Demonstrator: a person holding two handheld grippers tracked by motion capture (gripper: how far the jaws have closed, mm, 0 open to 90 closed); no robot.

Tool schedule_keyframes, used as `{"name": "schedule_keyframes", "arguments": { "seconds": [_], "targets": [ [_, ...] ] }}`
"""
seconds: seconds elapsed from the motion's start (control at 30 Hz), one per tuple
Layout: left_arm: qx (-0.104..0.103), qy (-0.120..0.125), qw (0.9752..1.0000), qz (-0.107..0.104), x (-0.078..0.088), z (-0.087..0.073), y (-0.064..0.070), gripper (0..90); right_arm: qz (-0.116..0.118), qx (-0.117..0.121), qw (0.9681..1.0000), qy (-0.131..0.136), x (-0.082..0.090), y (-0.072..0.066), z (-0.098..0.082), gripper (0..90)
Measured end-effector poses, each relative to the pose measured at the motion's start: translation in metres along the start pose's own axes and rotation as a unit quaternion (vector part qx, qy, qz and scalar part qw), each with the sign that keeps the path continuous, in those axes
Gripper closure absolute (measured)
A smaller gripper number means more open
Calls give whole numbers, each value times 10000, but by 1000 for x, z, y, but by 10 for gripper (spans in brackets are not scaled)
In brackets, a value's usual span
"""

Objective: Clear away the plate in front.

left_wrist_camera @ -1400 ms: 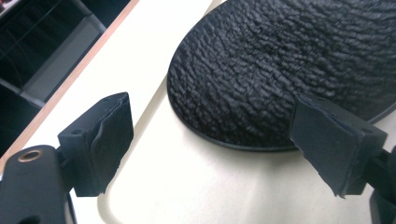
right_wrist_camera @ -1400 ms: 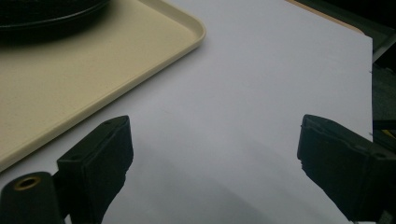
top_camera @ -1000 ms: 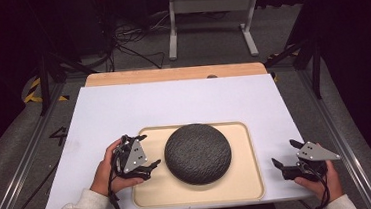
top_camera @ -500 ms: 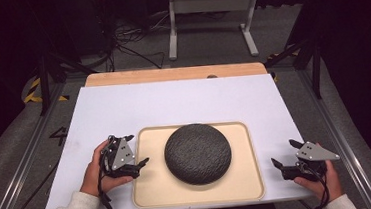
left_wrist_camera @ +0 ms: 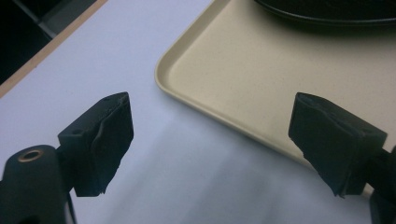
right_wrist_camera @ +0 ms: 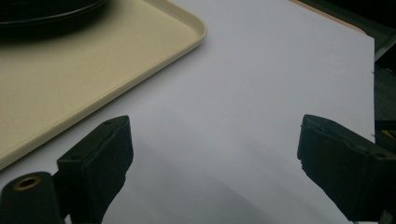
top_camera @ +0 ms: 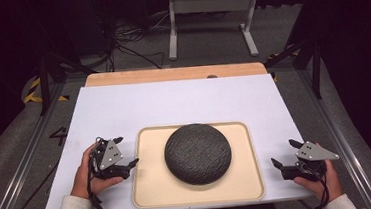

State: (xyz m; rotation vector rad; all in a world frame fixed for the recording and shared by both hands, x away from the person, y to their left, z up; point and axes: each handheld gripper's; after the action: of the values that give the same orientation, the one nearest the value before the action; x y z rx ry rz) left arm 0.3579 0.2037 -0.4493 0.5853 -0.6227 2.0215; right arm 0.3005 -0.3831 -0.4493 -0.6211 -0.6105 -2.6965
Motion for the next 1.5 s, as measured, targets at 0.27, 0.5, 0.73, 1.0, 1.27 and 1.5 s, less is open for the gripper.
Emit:
{"name": "schedule_keyframes", "arguments": {
  "seconds": [0.27, 0.5, 0.73, 1.0, 1.27, 1.5],
  "targets": [
    [227, 33, 9997, 2, 7, -12, -2, 151, 3, 18, 10000, 6, 0, 0, 0, 110],
    [412, 82, 9991, 57, 16, -24, -3, 151, 7, 14, 10000, -4, 0, 0, 0, 110],
    [579, 142, 9982, 105, 23, -35, -2, 150, 12, 29, 10000, -1, -1, -1, 1, 110],
    [703, 152, 9974, 38, 28, -41, 3, 149, 12, 37, 10000, 1, -1, -1, 1, 109],
    [759, 152, 9970, -33, 30, -43, 4, 140, 20, 36, 10000, -2, -2, -1, 1, 108],
    [728, 101, 9973, -31, 30, -42, 4, 140, 27, 36, 10000, 24, -2, 0, 1, 108]
  ]
}}
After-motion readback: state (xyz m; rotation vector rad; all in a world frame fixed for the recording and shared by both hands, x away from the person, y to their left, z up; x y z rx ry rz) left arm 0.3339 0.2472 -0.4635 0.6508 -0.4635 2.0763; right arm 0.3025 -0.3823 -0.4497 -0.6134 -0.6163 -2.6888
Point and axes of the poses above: each handheld gripper's, and its own axes: x roughly backward along the jaws, z roughly out of its top, y roughly to its right, and after that the axes turned 11 degrees about -z, right-handed
